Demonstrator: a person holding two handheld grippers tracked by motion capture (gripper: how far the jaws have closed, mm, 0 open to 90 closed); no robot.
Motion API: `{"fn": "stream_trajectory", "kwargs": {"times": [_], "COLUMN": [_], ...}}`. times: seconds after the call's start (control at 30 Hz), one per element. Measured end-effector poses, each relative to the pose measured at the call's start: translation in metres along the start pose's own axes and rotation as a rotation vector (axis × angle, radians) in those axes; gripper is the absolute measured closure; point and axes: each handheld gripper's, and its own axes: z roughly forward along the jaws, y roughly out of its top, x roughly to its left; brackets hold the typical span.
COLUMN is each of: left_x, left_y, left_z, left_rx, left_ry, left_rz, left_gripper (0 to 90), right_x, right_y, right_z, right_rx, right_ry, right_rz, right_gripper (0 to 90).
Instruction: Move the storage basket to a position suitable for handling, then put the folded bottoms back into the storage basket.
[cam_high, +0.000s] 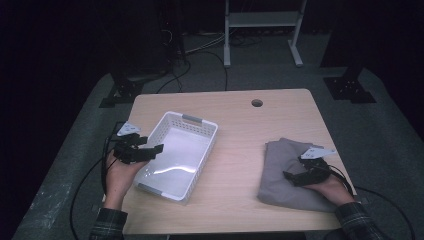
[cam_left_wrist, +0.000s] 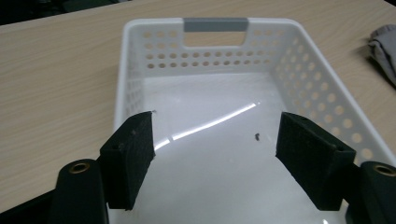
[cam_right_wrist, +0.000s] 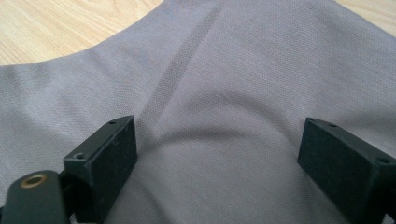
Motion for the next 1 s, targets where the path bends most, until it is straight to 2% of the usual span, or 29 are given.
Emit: {"fn": "stream_trajectory", "kwargs": {"times": [0.47, 0.67, 1.0], "left_x": [-0.056, -0.080, -0.128], "left_y": [0.017, 0.019, 0.025], "left_z": [0.017, 0.026, 0.038], "left_rx": [0.000, 0.016, 0.012], "left_ry": [-0.086, -0.116, -0.207], "left_rz": [0.089, 0.121, 0.190], "left_gripper": [9.7, 2.7, 1.1], "right_x": [0.001, 0.001, 0.002], "right_y": [0.000, 0.000, 0.001], "right_z": [-0.001, 0.001, 0.001], "right_rx": [-0.001, 0.001, 0.001], "right_ry": [-0.006, -0.005, -0.005], "right_rz": [0.004, 0.001, 0.000], "right_gripper": [10.5, 9.9, 9.7]}}
